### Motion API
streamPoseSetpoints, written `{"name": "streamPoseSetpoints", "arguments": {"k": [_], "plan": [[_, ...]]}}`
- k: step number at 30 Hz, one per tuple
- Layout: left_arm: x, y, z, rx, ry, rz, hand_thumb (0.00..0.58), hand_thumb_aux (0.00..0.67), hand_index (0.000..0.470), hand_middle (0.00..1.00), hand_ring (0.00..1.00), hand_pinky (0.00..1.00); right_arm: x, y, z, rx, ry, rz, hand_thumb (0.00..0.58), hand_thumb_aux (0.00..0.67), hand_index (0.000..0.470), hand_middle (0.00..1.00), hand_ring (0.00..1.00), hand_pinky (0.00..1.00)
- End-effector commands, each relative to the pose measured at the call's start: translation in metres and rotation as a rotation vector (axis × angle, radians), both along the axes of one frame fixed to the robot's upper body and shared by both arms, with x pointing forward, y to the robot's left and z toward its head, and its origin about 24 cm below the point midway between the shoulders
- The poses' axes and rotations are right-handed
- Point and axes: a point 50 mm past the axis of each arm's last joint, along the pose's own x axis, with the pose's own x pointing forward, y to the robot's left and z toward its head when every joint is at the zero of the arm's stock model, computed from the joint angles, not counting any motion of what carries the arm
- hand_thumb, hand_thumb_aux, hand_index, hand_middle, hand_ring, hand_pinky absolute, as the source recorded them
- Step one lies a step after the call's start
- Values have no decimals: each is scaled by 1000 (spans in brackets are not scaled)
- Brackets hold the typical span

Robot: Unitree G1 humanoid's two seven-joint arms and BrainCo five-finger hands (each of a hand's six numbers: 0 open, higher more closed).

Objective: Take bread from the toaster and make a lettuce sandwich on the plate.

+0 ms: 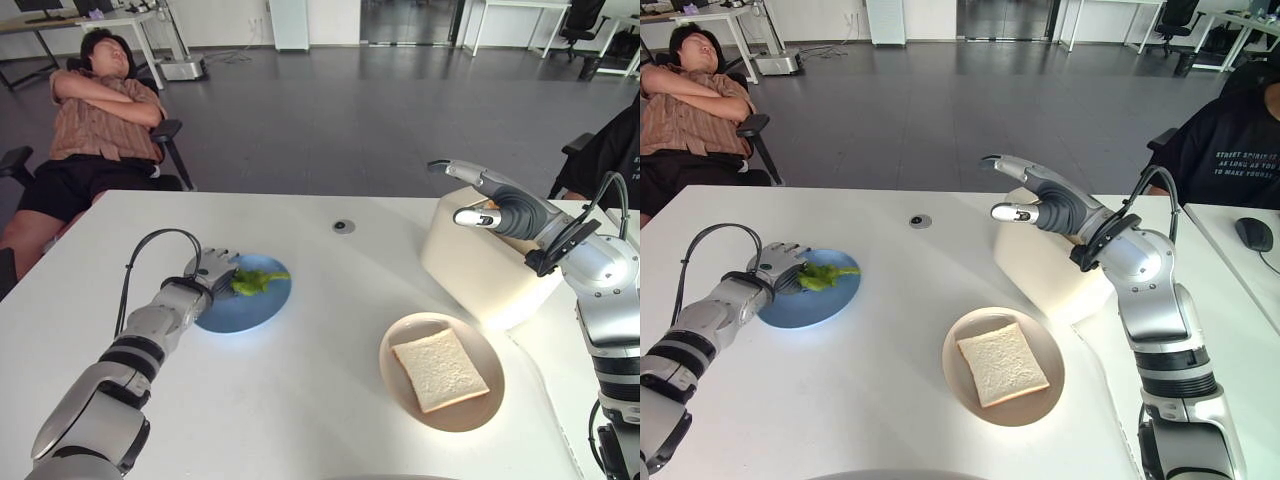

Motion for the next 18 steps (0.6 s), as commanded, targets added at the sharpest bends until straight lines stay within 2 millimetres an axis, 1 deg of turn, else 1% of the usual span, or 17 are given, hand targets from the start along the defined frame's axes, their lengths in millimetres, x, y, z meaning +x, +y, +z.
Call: {"name": "streamPoseSetpoints", "arguments": {"k": [1,4,8,10,13,14,16,18], "plan": [[-8,-2,-13,-15,47,-18,580,670,470,0,0,0,-1,0,-5,-18,17,-4,0,0,0,0,0,0],[-5,-5,-6,-33,18,-37,580,670,470,0,0,0,0,-1,-6,-19,18,-10,0,0,0,0,0,0],[0,-10,16,-71,-51,-69,580,670,470,0,0,0,0,-2,-6,-20,16,-18,0,0,0,0,0,0],[0,-11,37,-74,-108,-90,580,670,470,0,0,0,0,-2,-6,-21,15,-20,0,0,0,0,0,0],[-5,-15,76,-37,-211,-132,580,670,470,0,0,0,1,-3,-6,-21,13,-22,0,0,0,0,0,0],[-8,-20,92,-35,-256,-154,580,670,470,0,0,0,1,-3,-5,-21,12,-23,0,0,0,0,0,0],[-14,-32,118,-37,-330,-200,580,670,470,0,0,0,1,-4,-5,-21,10,-28,0,0,0,0,0,0],[-22,-49,132,-61,-376,-254,580,670,470,0,0,0,1,-4,-5,-20,8,-31,0,0,0,0,0,0]]}}
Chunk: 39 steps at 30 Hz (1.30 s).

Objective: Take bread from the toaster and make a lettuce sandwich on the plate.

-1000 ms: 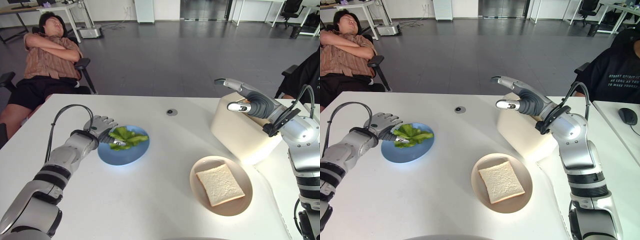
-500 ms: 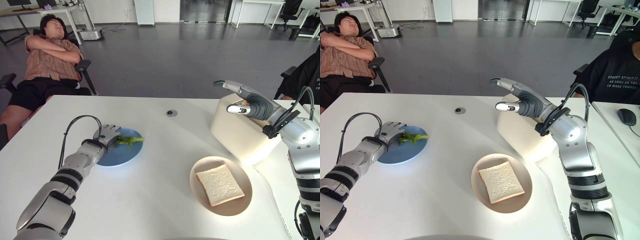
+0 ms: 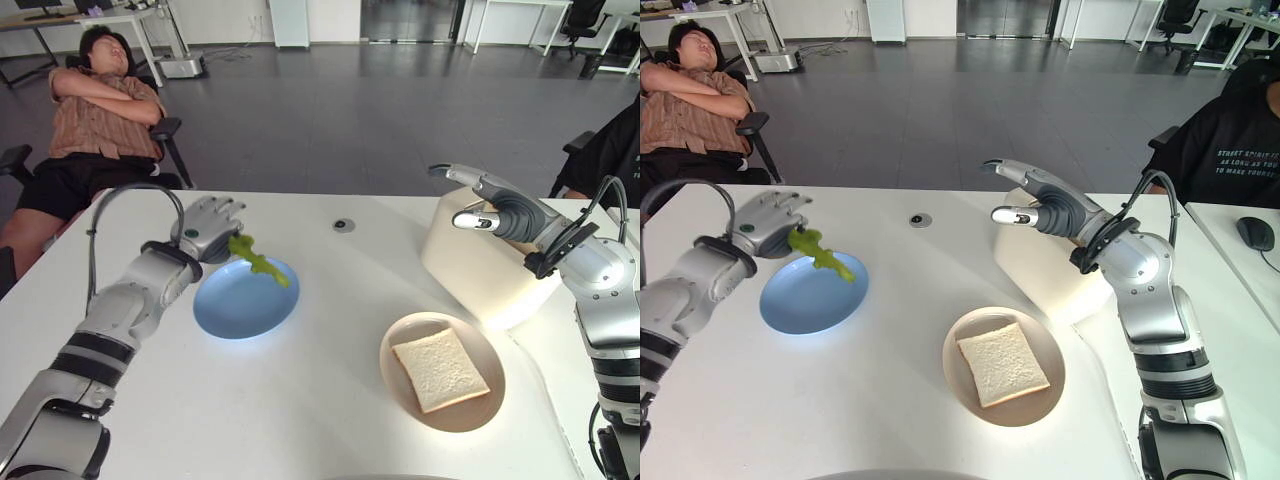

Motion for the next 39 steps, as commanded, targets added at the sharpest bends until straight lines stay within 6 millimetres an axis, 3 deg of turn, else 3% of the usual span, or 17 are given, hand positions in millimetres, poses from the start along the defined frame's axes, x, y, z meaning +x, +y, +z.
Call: {"name": "streamPoseSetpoints", "arguments": {"k": [1,3,9,15,27,35,36,38,39], "plan": [[-16,-31,23,-50,-56,-116,580,670,470,0,0,0,1,-3,1,-10,-3,-18,0,0,0,0,0,0],[-23,-55,19,-116,-37,-201,580,670,470,0,0,0,2,-4,2,-9,-10,-26,0,0,0,0,0,0],[-38,-129,-27,-233,113,-423,580,670,470,0,0,0,6,-14,9,-9,-42,-89,0,0,0,0,0,0],[-50,-187,-57,-267,133,-589,580,670,470,0,0,0,6,-25,17,23,-62,-142,0,0,0,0,0,0],[-80,-249,-87,-363,83,-734,580,670,470,0,0,0,7,-27,16,22,-48,-151,0,0,0,0,0,0],[-89,-265,-109,-255,62,-806,580,670,470,0,0,0,6,-26,13,21,-42,-149,0,0,0,0,0,0],[-89,-265,-110,-239,52,-808,551,520,365,0,0,0,7,-26,13,20,-41,-148,0,0,0,0,0,0],[-89,-266,-112,-206,31,-823,438,339,238,0,0,0,6,-26,13,20,-42,-148,0,0,0,0,0,0],[-88,-266,-112,-189,11,-827,434,334,234,0,0,0,6,-25,13,20,-41,-146,0,0,0,0,0,0]]}}
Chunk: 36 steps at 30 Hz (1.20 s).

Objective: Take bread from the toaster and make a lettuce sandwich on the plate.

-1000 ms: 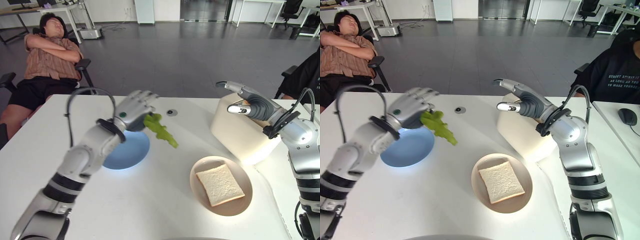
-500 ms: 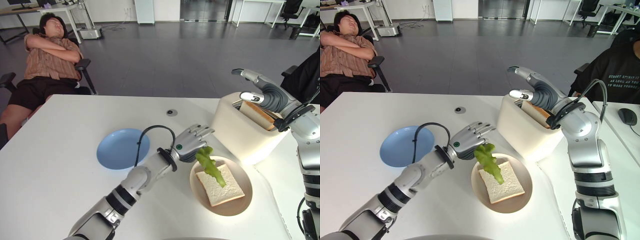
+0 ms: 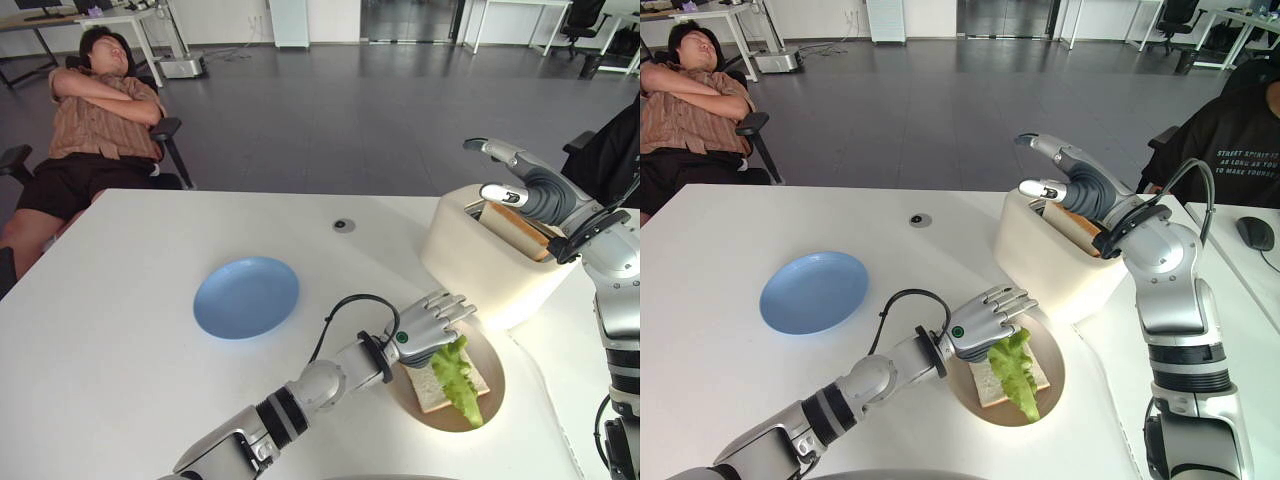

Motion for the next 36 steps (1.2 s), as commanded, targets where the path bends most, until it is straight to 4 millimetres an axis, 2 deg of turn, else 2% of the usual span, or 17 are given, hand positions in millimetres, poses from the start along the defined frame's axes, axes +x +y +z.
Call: {"name": "streamPoseSetpoints", "arguments": {"k": [1,2,4,6,7,8,9,10,17,21,26,28,31,36], "plan": [[2,-1,-1,44,-75,-17,438,339,238,0,0,0,-1,0,-2,-11,13,3,0,0,0,0,0,0],[3,-1,-1,50,-92,-15,458,363,254,0,0,0,-1,0,-2,-12,15,4,0,0,0,0,0,0],[7,0,2,57,-125,-13,432,331,232,0,0,0,-2,-1,-3,-13,17,3,0,0,0,0,0,0],[12,2,8,56,-155,-5,434,334,234,0,0,0,-2,-1,-4,-13,20,2,0,0,0,0,0,0],[15,4,11,51,-169,3,261,173,122,0,0,0,-2,-1,-5,-13,21,3,0,0,0,0,0,0],[18,7,14,46,-185,12,108,66,46,0,0,0,-2,-1,-5,-14,22,3,0,0,0,0,0,0],[21,10,18,43,-200,25,18,11,7,0,0,0,-2,-1,-5,-15,22,3,0,0,0,0,0,0],[26,15,23,40,-220,43,0,0,0,0,0,0,-2,-1,-5,-16,22,4,0,0,0,0,0,0],[52,55,59,62,-352,168,0,0,0,0,0,0,-1,-2,-3,-18,12,5,0,0,0,0,0,0],[68,89,79,77,-401,283,0,0,0,0,0,0,-1,-4,2,-34,-15,-15,0,0,0,0,0,0],[71,109,93,52,-404,341,0,0,0,0,0,0,1,-18,11,-110,-76,-109,0,0,0,0,0,0],[70,114,96,40,-401,353,0,0,0,0,0,0,1,-29,18,-208,-124,-202,0,0,0,0,0,0],[71,132,101,-100,-294,434,0,0,0,0,0,0,1,-44,21,-411,-209,-353,0,0,0,0,0,0],[77,177,102,-324,-93,599,0,0,0,0,0,0,-1,-56,10,-594,-175,-439,0,0,0,0,0,0]]}}
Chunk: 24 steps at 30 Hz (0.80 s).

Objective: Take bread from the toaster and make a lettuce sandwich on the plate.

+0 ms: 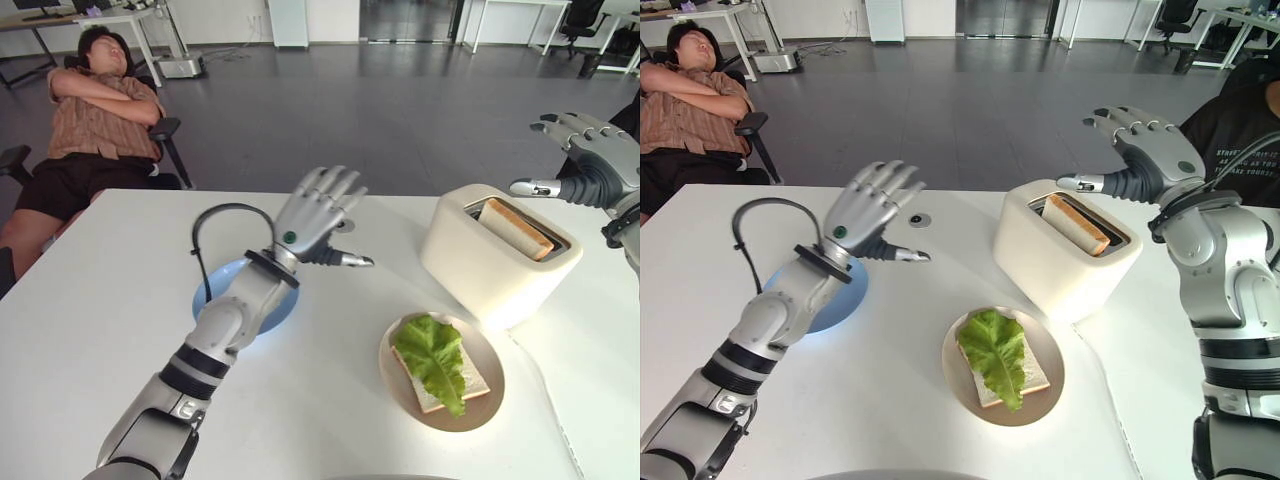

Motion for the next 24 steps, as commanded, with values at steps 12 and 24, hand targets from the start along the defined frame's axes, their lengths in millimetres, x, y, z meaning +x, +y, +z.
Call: {"name": "streamPoseSetpoints", "arguments": {"k": [12,24], "plan": [[-6,54,9,-239,86,118,0,0,0,0,0,0,9,-23,-55,-155,318,-95,0,0,0,0,0,0],[-3,60,6,-103,18,174,0,0,0,0,0,0,7,-3,-52,-14,294,10,580,670,470,0,0,0]]}}
